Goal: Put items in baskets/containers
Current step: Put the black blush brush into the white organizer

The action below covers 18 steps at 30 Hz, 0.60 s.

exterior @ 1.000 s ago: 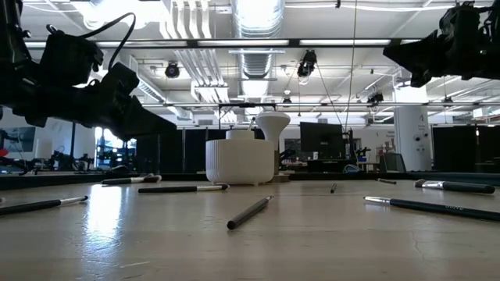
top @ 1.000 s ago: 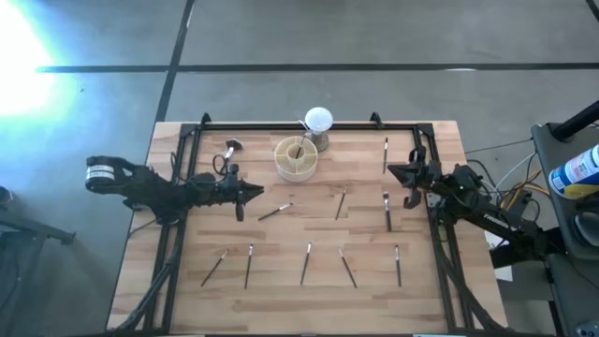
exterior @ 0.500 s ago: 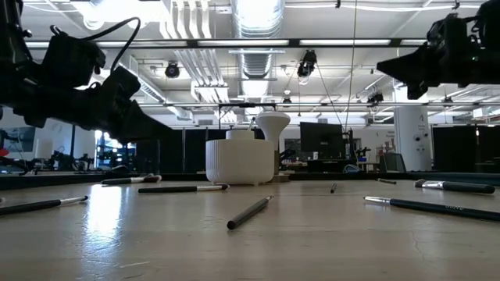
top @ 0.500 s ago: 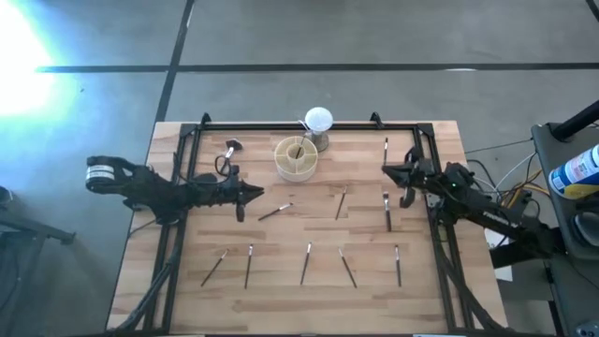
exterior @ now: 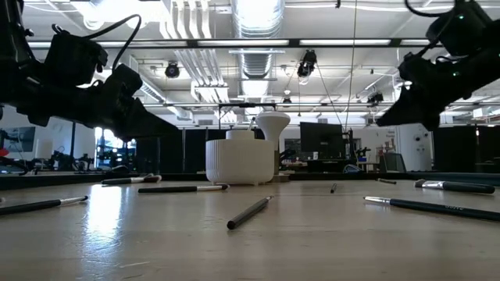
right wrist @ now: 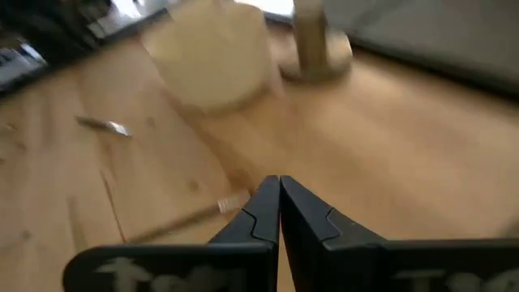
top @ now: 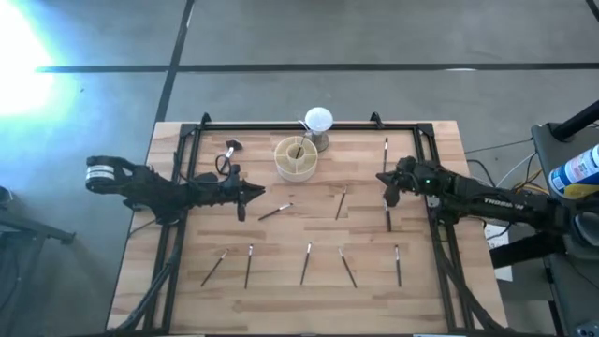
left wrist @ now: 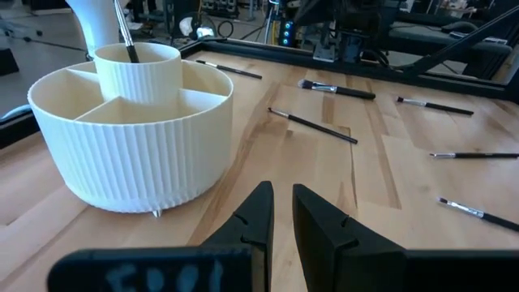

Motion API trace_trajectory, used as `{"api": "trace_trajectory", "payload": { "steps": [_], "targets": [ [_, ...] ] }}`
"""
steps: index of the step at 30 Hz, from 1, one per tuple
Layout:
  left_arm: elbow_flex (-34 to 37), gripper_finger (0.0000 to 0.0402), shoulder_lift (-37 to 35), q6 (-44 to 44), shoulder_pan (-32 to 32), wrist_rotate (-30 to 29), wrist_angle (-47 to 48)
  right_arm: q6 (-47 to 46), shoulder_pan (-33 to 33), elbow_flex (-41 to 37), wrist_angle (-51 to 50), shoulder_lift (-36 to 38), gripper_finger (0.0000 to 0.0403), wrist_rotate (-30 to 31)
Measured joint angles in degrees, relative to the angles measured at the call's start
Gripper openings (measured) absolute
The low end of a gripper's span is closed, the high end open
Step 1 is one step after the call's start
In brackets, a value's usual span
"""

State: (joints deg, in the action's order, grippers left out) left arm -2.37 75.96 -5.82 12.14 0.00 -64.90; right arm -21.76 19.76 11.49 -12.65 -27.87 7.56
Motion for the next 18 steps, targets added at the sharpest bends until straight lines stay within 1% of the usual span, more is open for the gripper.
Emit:
{"api": "trace_trajectory", "payload": {
  "steps": [5,10,14,18],
  "targets": [
    [0.0,0.0043,0.0,0.1,0.0,-0.1,0.0,-9.0,-4.7,5.6,-15.0,-6.3,0.0009,5.9],
    [0.0,0.0043,0.0,0.1,0.0,-0.1,0.0,-14.7,-8.3,7.5,-17.5,-12.5,0.0025,7.0],
    [0.0,0.0043,0.0,0.7,0.0,-0.1,0.0,-19.0,-9.5,8.8,-21.0,-17.3,0.0056,7.1],
    [0.0,0.0043,0.0,0.9,0.0,-0.1,0.0,-22.2,-9.7,9.3,-22.4,-21.6,0.0096,7.2]
  ]
}}
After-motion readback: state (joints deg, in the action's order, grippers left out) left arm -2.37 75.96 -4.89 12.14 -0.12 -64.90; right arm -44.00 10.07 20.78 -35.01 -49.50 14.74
